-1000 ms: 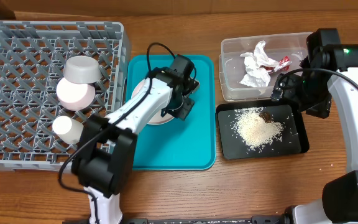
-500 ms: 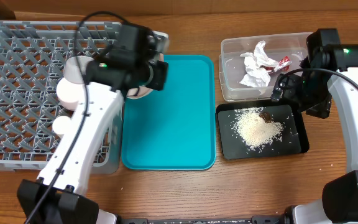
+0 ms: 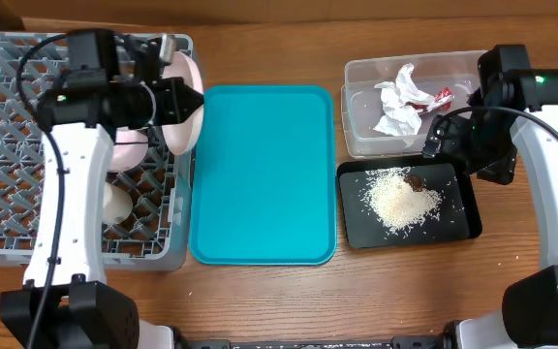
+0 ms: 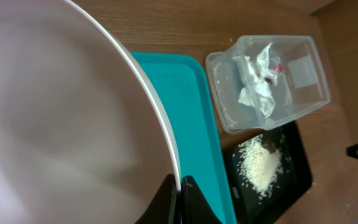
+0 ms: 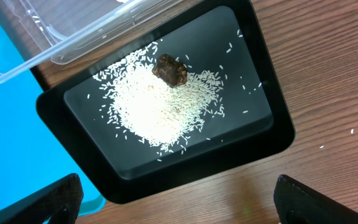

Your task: Sort waste into correct bins and load items into the dishwasher

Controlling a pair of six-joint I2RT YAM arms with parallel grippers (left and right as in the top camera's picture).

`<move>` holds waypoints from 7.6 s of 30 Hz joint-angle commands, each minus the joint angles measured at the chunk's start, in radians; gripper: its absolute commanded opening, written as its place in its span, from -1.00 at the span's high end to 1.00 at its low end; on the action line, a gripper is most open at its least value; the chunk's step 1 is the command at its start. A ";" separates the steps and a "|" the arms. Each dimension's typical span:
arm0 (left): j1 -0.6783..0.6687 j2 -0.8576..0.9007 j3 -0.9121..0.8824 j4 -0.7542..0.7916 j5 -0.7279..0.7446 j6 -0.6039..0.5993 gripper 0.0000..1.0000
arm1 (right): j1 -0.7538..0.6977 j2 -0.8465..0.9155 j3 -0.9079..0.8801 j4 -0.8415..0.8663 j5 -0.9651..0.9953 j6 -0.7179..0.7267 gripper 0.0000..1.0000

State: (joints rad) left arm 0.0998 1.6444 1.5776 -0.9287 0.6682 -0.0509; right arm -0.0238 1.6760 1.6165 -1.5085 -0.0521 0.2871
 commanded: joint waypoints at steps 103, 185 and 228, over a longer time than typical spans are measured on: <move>-0.238 -0.924 -0.635 -0.063 -0.594 -0.061 -0.99 | 0.153 -0.789 -0.680 0.486 0.025 -0.131 -1.00; -0.238 -0.924 -0.635 -0.063 -0.594 -0.061 -0.99 | 0.088 -1.671 -1.608 1.427 0.084 -0.134 -1.00; -0.205 -1.641 -1.573 0.855 -0.700 -0.121 -0.99 | 0.088 -1.671 -1.608 1.427 0.084 -0.134 -1.00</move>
State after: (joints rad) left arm -0.1104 0.0154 0.0139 -0.0734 -0.0101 -0.1589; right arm 0.0715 0.0120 0.0185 -0.0841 0.0196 0.1528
